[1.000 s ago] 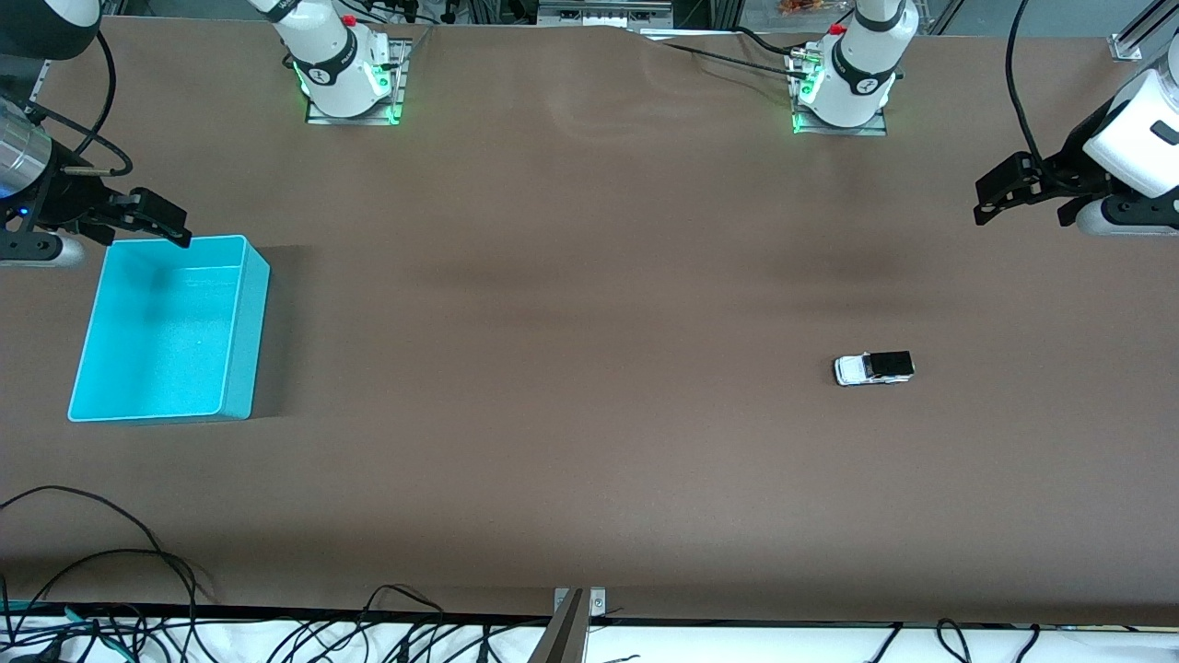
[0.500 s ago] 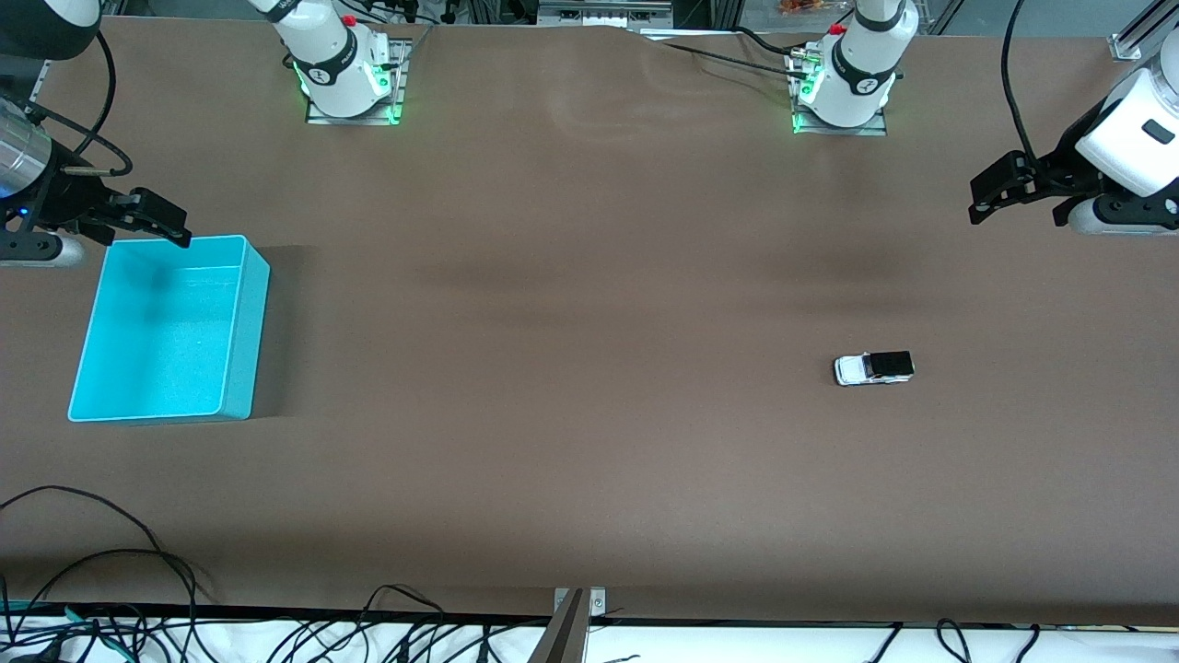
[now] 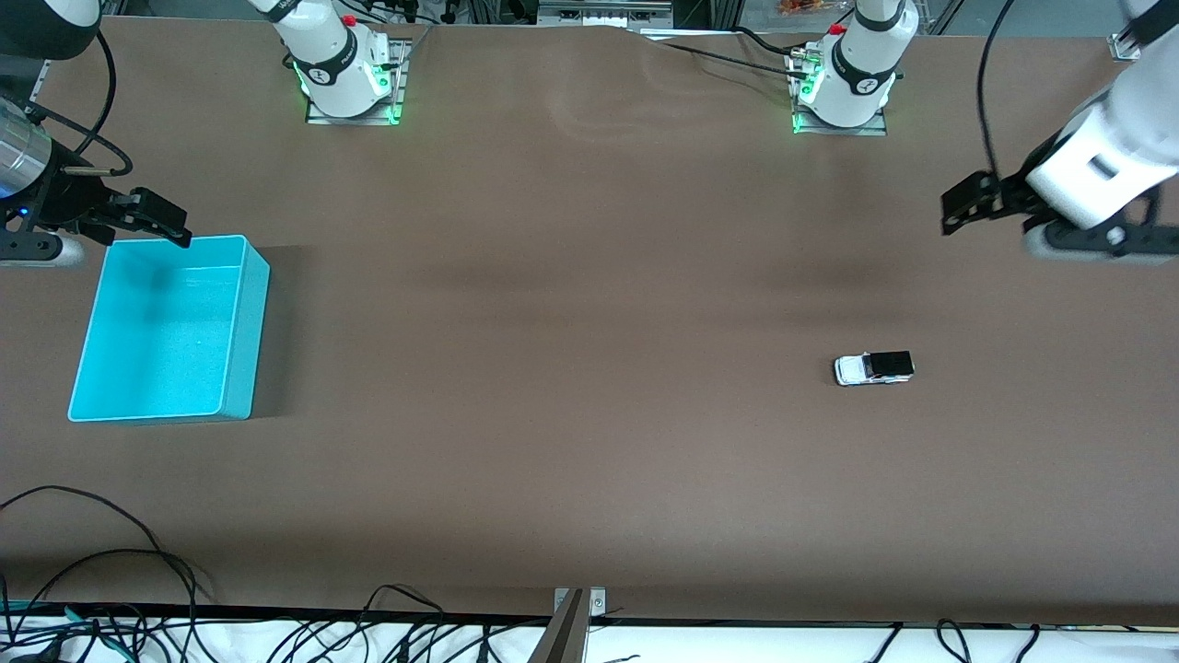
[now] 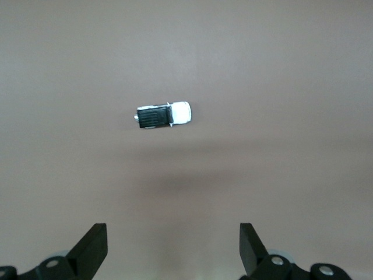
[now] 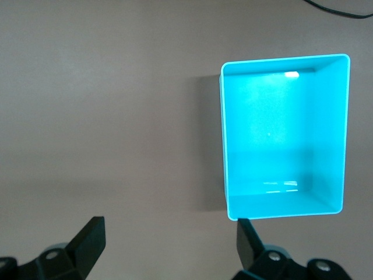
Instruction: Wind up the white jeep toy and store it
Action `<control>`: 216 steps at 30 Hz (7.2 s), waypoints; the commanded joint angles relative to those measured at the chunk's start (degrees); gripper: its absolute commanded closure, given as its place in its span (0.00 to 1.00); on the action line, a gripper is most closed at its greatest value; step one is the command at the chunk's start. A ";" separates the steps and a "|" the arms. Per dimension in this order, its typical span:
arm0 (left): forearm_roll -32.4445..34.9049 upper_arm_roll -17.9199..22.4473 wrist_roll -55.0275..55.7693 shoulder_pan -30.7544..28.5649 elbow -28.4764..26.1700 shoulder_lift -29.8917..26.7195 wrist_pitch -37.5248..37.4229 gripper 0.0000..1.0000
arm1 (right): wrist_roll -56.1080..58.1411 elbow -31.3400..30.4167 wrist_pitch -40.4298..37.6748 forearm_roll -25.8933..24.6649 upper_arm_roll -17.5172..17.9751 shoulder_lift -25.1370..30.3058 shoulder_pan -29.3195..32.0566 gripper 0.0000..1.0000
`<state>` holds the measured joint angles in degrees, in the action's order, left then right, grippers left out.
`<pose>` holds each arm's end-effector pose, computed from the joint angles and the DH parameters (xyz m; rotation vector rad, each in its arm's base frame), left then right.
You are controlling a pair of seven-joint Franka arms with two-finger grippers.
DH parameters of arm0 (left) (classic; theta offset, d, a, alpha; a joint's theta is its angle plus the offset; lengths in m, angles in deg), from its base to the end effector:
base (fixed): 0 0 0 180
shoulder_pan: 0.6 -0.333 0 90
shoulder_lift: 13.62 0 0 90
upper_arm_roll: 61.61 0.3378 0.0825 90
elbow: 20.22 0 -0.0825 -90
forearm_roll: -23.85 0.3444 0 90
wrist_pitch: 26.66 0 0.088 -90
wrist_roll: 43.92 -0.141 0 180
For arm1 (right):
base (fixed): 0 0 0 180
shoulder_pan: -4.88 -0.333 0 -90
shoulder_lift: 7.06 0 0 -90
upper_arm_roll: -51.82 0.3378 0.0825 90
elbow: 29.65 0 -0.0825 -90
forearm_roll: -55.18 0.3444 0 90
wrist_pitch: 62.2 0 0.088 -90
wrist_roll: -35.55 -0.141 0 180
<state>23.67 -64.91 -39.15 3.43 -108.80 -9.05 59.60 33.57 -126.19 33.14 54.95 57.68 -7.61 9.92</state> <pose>0.5238 -0.0666 0.5761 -3.1302 0.0701 0.1885 0.5213 0.0067 0.5658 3.1373 -0.0311 -0.0477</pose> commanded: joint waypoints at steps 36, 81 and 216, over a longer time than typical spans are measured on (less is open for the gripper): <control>2.81 0.39 -68.05 -3.24 -5.18 16.26 16.90 0.00 | 0.49 1.36 -0.95 0.76 0.20 -0.42 -0.30 0.00; 9.23 0.04 -85.72 -5.44 -27.35 22.77 54.54 0.00 | 0.31 1.36 -0.95 0.76 0.20 -0.42 -0.30 0.00; 8.96 -8.57 -96.02 -28.29 -18.12 19.96 38.02 0.00 | 0.75 1.27 -1.12 1.20 0.02 -0.42 -0.21 0.00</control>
<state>31.73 -70.78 -141.23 -24.55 -126.76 13.24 99.40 33.58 -126.19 33.10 55.28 57.85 -7.61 9.75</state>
